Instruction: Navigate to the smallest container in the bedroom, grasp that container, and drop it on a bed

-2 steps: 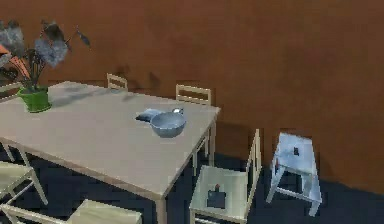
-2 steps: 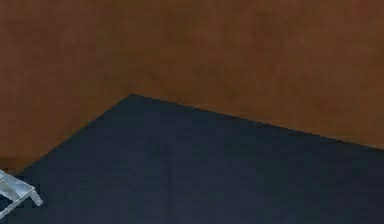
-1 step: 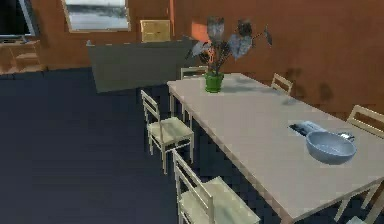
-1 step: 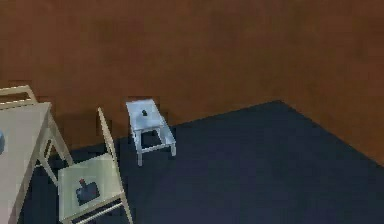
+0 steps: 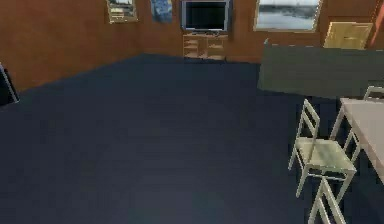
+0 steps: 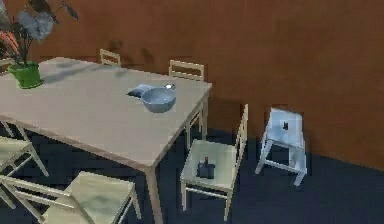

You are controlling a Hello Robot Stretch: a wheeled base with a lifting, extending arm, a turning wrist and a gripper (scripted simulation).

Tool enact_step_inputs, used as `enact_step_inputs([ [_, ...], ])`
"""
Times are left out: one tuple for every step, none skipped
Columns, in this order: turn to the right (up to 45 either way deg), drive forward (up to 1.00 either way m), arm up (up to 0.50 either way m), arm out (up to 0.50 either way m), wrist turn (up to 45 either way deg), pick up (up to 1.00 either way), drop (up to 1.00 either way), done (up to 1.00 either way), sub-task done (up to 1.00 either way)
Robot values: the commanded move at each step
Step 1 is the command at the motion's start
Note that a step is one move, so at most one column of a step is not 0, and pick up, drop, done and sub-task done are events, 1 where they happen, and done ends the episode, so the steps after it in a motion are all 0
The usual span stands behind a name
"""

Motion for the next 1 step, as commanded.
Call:
enact_step_inputs([
  [45.0, 0.0, 0.0, 0.0, 0.0, 0.0, 0.0, 0.0, 0.0],
])
